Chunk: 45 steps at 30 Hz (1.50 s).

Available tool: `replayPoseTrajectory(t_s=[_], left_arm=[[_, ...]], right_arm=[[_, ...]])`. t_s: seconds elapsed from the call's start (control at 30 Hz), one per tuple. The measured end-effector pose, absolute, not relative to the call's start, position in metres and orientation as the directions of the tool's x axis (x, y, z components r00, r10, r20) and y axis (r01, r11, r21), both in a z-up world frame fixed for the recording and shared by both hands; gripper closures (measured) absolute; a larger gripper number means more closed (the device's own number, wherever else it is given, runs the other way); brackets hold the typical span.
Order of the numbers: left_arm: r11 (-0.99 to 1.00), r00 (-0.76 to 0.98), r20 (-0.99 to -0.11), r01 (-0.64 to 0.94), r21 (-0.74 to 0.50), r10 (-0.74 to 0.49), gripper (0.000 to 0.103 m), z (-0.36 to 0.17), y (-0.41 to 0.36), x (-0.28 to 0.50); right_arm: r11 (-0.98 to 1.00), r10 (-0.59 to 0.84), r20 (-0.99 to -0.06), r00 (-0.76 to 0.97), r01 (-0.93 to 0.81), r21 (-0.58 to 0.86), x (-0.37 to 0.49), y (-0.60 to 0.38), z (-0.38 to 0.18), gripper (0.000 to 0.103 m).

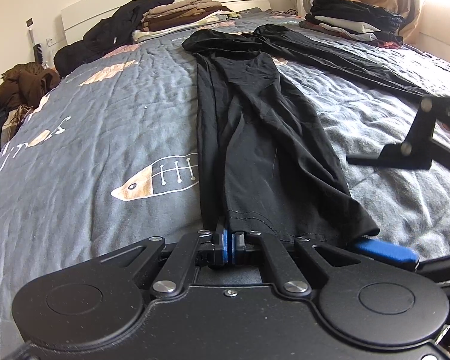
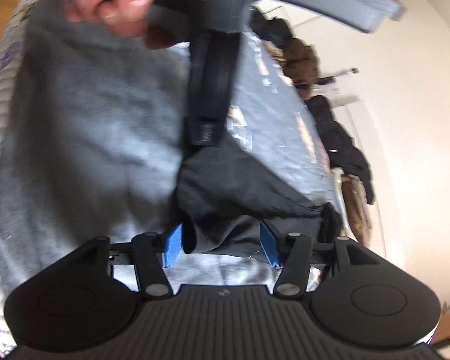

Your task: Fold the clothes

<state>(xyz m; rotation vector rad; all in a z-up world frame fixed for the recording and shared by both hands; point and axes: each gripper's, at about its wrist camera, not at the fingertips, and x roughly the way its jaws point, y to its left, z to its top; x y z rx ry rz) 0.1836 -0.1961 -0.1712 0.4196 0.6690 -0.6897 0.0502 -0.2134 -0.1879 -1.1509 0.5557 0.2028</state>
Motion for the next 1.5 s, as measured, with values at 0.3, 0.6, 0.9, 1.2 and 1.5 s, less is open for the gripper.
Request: replayPoseTrajectory(t_s=[0.3, 0.6, 0.9, 1.2, 1.5], left_arm=[[0.702, 0.576, -0.687, 0.7, 0.135, -0.443, 0.1, -0.171, -0.196, 0.183], [0.698, 0.573, -0.689, 0.703, 0.135, -0.444, 0.1, -0.171, -0.195, 0.182], [0.695, 0.571, -0.693, 0.705, 0.139, -0.44, 0.1, -0.171, -0.196, 0.182], [0.692, 0.567, -0.696, 0.709, 0.138, -0.442, 0.1, -0.172, -0.196, 0.182], [0.693, 0.563, -0.698, 0.709, 0.132, -0.443, 0.1, -0.171, -0.196, 0.181]], right_arm=[[0.466, -0.164, -0.486, 0.858, -0.367, -0.805, 0.069, -0.215, -0.186, 0.049], [0.585, -0.104, -0.576, 0.811, -0.418, -0.695, 0.069, -0.218, -0.168, 0.049], [0.433, -0.156, -0.531, 0.833, -0.426, -0.795, 0.062, -0.207, -0.187, 0.049], [0.475, -0.176, -0.577, 0.798, -0.445, -0.76, 0.076, -0.209, -0.186, 0.063], [0.613, -0.105, -0.629, 0.771, -0.448, -0.651, 0.077, -0.22, -0.17, 0.103]])
